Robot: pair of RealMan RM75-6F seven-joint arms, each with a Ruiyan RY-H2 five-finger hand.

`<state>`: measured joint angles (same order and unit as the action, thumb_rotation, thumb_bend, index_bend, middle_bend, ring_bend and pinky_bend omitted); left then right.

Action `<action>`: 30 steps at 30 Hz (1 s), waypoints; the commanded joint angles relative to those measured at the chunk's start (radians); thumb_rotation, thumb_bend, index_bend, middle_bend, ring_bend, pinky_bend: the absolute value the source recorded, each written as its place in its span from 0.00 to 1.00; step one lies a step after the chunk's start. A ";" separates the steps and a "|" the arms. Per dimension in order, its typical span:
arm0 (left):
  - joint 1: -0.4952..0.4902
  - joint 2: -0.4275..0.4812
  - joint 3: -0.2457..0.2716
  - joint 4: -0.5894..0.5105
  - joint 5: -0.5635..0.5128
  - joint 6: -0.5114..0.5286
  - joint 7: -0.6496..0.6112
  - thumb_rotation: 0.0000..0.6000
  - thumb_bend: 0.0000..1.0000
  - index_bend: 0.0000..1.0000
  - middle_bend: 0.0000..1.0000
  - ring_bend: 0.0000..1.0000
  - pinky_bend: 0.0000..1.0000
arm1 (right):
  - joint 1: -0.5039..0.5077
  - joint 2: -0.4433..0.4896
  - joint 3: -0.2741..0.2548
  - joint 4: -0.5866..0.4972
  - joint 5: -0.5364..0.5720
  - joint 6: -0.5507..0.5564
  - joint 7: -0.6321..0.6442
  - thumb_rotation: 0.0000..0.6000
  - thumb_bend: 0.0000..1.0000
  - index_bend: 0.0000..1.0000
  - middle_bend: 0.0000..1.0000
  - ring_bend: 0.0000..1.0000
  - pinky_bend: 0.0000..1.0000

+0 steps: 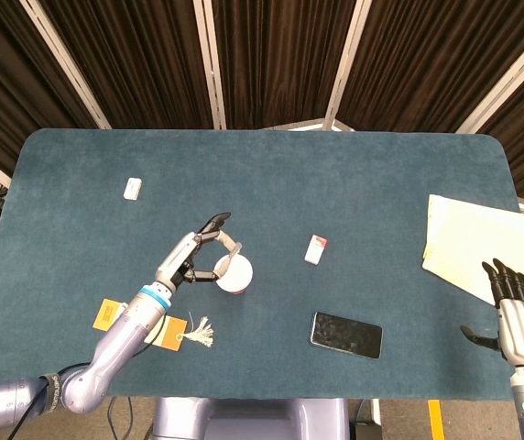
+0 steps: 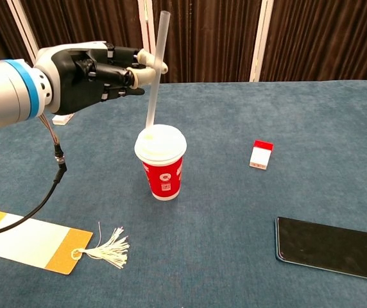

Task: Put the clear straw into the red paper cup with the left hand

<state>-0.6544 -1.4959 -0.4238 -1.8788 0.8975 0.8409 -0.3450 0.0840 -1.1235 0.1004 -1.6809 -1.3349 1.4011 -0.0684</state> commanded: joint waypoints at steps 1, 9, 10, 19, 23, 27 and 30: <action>-0.001 -0.004 0.005 0.009 0.005 -0.004 -0.011 1.00 0.52 0.49 0.00 0.00 0.00 | 0.000 0.000 0.000 -0.001 0.001 0.000 0.001 1.00 0.12 0.00 0.00 0.00 0.00; -0.002 -0.011 0.024 0.035 0.023 -0.012 -0.028 1.00 0.52 0.49 0.00 0.00 0.00 | -0.001 0.002 0.000 -0.002 0.003 -0.002 0.002 1.00 0.13 0.00 0.00 0.00 0.00; -0.001 -0.011 0.027 0.038 0.025 -0.013 -0.030 1.00 0.52 0.49 0.00 0.00 0.00 | -0.001 0.002 0.000 -0.002 0.003 -0.002 0.002 1.00 0.13 0.00 0.00 0.00 0.00; 0.003 -0.011 0.041 0.063 0.054 -0.010 -0.044 1.00 0.46 0.39 0.00 0.00 0.00 | -0.001 0.001 0.001 -0.003 0.004 -0.001 -0.001 1.00 0.13 0.00 0.00 0.00 0.00; 0.003 -0.009 0.043 0.069 0.062 -0.010 -0.049 1.00 0.46 0.38 0.00 0.00 0.00 | -0.001 0.001 0.001 -0.003 0.005 -0.002 -0.001 1.00 0.13 0.00 0.00 0.00 0.00; 0.004 -0.005 0.046 0.068 0.071 -0.009 -0.056 1.00 0.46 0.37 0.00 0.00 0.00 | -0.001 0.002 0.001 -0.005 0.007 -0.004 0.000 1.00 0.13 0.00 0.00 0.00 0.00; 0.007 0.000 0.045 0.063 0.082 -0.002 -0.059 1.00 0.46 0.37 0.00 0.00 0.00 | -0.001 0.003 0.000 -0.005 0.008 -0.005 -0.001 1.00 0.13 0.00 0.00 0.00 0.00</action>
<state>-0.6486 -1.4980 -0.3783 -1.8139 0.9766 0.8367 -0.4027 0.0835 -1.1204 0.1008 -1.6863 -1.3270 1.3961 -0.0697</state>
